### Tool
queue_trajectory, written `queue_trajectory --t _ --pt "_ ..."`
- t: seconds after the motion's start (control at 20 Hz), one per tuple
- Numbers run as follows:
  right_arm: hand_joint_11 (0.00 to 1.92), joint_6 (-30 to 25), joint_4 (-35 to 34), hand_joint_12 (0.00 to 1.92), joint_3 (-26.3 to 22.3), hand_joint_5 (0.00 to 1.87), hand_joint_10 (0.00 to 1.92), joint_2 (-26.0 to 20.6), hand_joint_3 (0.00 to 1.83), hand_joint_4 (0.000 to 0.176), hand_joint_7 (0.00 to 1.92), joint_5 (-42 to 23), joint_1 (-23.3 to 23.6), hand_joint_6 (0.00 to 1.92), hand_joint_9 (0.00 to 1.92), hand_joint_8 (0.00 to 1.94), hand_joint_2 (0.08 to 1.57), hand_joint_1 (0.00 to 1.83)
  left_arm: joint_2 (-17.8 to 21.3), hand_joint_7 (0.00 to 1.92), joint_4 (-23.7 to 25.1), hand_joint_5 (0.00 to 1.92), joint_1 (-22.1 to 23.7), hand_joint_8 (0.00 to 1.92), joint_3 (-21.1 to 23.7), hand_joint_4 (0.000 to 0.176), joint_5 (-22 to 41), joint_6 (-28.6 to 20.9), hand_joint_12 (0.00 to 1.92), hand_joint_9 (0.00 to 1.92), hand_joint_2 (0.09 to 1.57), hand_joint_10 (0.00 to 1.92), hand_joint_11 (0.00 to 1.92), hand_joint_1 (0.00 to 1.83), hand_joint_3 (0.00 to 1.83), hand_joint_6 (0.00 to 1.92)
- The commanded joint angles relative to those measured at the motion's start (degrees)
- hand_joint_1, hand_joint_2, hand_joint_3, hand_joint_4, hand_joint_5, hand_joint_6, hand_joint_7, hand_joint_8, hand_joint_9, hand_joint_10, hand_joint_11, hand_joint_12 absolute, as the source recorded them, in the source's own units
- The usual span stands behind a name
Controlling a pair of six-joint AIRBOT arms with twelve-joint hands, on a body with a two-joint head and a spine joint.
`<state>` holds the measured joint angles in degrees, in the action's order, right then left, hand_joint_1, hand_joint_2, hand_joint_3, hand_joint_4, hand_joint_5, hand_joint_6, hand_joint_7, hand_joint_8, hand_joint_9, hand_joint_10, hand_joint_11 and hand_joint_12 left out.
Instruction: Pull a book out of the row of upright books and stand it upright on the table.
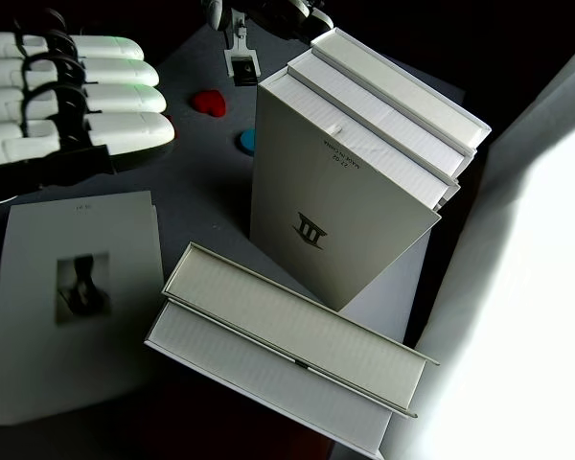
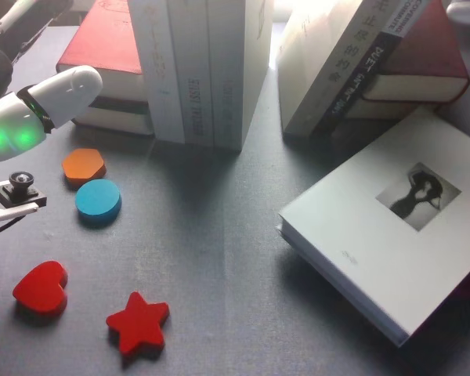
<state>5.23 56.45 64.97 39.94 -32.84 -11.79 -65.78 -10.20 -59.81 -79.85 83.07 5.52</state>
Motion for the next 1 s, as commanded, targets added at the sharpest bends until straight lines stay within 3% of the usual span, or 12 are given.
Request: queue_trajectory --t 0.0,0.05,0.1,0.15,0.2,0.4,0.45,0.5,0.55,0.6,0.65,0.95 --pt "0.00 0.8 -4.3 0.00 -0.5 0.00 0.00 -0.1 0.00 0.000 0.00 -4.9 -0.1 0.00 0.00 0.00 1.09 0.66 0.3 0.00 -1.1 0.13 0.2 0.00 0.2 0.100 7.1 -0.5 0.22 0.00 1.32 0.00 0.00 0.36 0.00 0.00" --pt "0.00 2.0 -6.2 0.00 -0.8 0.00 0.00 -0.4 0.01 0.000 0.00 -5.8 -1.0 0.00 0.00 0.00 1.10 0.65 0.3 0.00 -1.1 0.11 0.2 0.00 0.2 0.095 7.3 -0.5 0.29 0.00 1.33 0.00 0.00 0.38 0.00 0.00" --pt "0.00 4.1 -9.1 0.00 -1.2 0.00 0.00 -0.8 0.02 0.000 0.00 -7.0 -2.5 0.00 0.00 0.00 1.13 0.65 0.3 0.00 -1.1 0.10 0.2 0.00 0.3 0.107 7.6 -0.5 0.29 0.00 1.33 0.00 0.00 0.41 0.00 0.00" --pt "0.00 5.9 -11.5 0.00 -1.6 0.00 0.00 -1.2 0.02 0.000 0.00 -7.9 -3.7 0.00 0.00 0.00 1.14 0.63 0.4 0.00 -1.1 0.10 0.2 0.00 0.4 0.092 7.8 -0.5 0.29 0.00 1.33 0.00 0.00 0.44 0.00 0.00" --pt "0.00 7.8 -14.3 0.00 -2.0 0.00 0.00 -1.6 0.04 0.000 0.00 -8.9 -5.1 0.00 0.00 0.00 1.18 0.53 0.5 0.00 -1.1 0.08 0.2 0.00 0.6 0.072 8.2 -0.4 0.04 0.00 1.33 0.00 0.00 0.42 0.00 0.00" --pt "0.00 15.2 -26.2 0.00 -3.5 0.00 0.00 -3.4 0.05 0.000 0.00 -15.4 -12.1 0.00 0.00 0.00 1.22 0.43 1.4 0.00 -1.4 0.04 -0.2 0.00 1.6 0.091 10.0 0.5 0.00 0.00 1.32 0.00 0.00 0.36 0.00 0.00" --pt "0.00 16.4 -28.4 0.00 -3.7 0.00 0.00 -3.4 0.05 0.000 0.00 -17.0 -13.6 0.00 0.00 0.00 1.24 0.37 1.4 0.00 -1.5 0.04 -0.3 0.00 1.8 0.086 10.3 0.6 0.00 0.00 1.32 0.00 0.00 0.36 0.00 0.00" --pt "0.00 18.1 -32.5 0.00 -3.8 0.00 0.00 -3.3 0.05 0.000 0.00 -20.3 -17.2 0.00 0.00 0.00 1.24 0.38 1.6 0.00 -1.8 0.03 -0.5 0.00 2.0 0.052 10.9 0.8 0.01 0.00 1.33 0.00 0.02 0.32 0.00 0.00" --pt "0.00 19.1 -36.0 0.00 -3.8 0.00 0.00 -3.2 0.04 0.000 0.00 -23.3 -20.0 0.00 0.00 0.00 1.24 0.38 1.8 0.00 -1.9 0.00 -0.6 0.00 2.2 0.085 11.4 0.9 0.00 0.00 1.33 0.00 0.00 0.25 0.00 0.00" --pt "0.00 19.6 -38.0 0.00 -3.8 0.00 0.00 -3.1 0.04 0.000 0.00 -25.3 -22.1 0.00 0.00 0.00 1.24 0.38 1.9 0.00 -2.0 0.00 -0.7 0.00 2.3 0.085 11.6 1.1 0.00 0.00 1.33 0.00 0.00 0.25 0.00 0.00" --pt "0.00 20.1 -40.8 0.00 -3.8 0.00 0.00 -2.9 0.03 0.000 0.00 -28.3 -24.6 0.00 0.00 0.00 1.25 0.30 2.2 0.00 -2.1 0.00 -0.7 0.00 2.6 0.113 12.1 1.4 0.00 0.00 1.35 0.00 0.00 0.25 0.01 0.00" --pt "0.00 21.7 -51.5 0.00 -4.3 0.00 0.00 -2.0 0.03 0.000 0.00 -42.2 -36.6 0.00 0.00 0.00 1.30 0.25 2.8 0.00 -2.1 0.00 -0.8 0.00 3.2 0.101 14.0 1.9 0.00 0.00 1.36 0.00 0.00 0.23 0.00 0.00"
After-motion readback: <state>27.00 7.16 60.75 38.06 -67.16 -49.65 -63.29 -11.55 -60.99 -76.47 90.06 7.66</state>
